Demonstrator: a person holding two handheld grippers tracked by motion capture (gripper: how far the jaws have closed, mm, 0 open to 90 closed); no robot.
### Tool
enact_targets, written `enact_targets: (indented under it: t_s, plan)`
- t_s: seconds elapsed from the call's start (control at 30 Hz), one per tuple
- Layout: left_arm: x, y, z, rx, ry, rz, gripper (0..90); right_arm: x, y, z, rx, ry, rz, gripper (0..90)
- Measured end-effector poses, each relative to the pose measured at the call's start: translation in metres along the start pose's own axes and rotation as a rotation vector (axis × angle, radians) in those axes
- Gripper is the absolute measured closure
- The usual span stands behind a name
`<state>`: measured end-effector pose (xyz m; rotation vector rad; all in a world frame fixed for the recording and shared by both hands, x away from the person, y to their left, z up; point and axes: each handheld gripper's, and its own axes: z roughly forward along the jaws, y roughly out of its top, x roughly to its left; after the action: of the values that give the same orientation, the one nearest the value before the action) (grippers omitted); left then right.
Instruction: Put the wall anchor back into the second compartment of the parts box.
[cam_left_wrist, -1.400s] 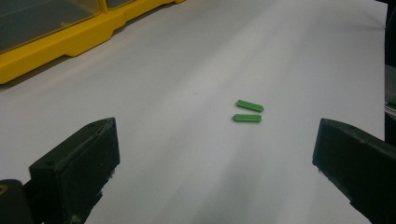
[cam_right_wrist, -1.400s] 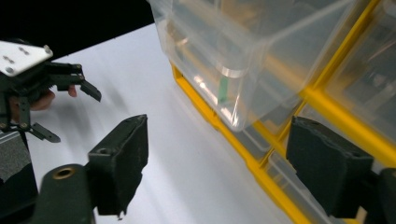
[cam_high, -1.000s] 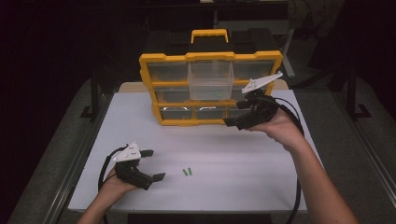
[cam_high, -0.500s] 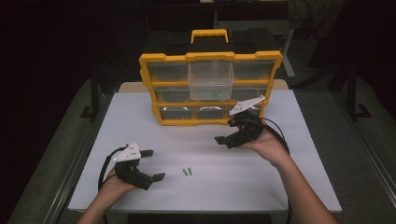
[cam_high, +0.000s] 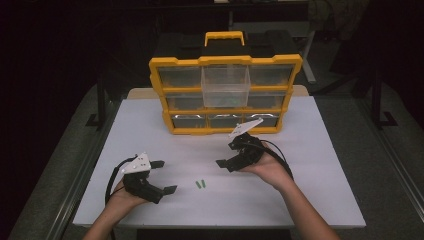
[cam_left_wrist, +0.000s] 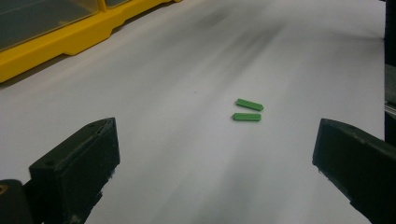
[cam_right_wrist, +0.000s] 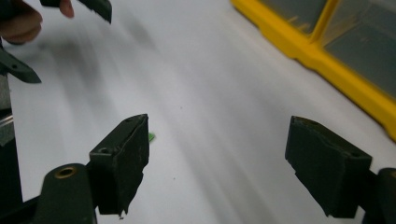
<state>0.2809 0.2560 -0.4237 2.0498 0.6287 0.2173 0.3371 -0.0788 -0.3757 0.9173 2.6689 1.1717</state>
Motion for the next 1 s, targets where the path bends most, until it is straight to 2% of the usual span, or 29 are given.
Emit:
enact_targets:
  t_s: [0.13,0.17,0.27,0.43,0.57,0.6,1.0]
  plan:
    - [0.000,0.000,0.000,0.000,0.000,-0.002,0.8,0.004,-0.002,0.011,0.020,0.008,0.009,26.7]
    - [0.000,0.000,0.000,0.000,-0.001,-0.002,0.8,0.004,-0.003,0.014,0.017,0.009,-0.003,28.1]
    - [0.000,0.000,0.000,0.001,-0.002,-0.002,0.8,0.008,-0.003,0.020,0.029,0.029,0.010,34.2]
    - [0.000,0.000,0.001,0.001,-0.002,-0.001,0.8,0.015,-0.004,0.030,0.051,0.068,0.003,44.2]
    - [0.000,0.000,0.001,0.001,-0.003,-0.001,0.8,0.019,-0.004,0.039,0.074,0.076,-0.015,48.9]
    - [0.000,0.000,0.001,0.003,-0.005,-0.001,0.8,0.021,-0.004,0.041,0.076,0.086,0.000,49.7]
    - [0.000,0.000,0.001,0.003,-0.006,0.000,0.8,0.031,-0.007,0.062,0.131,0.134,-0.024,65.1]
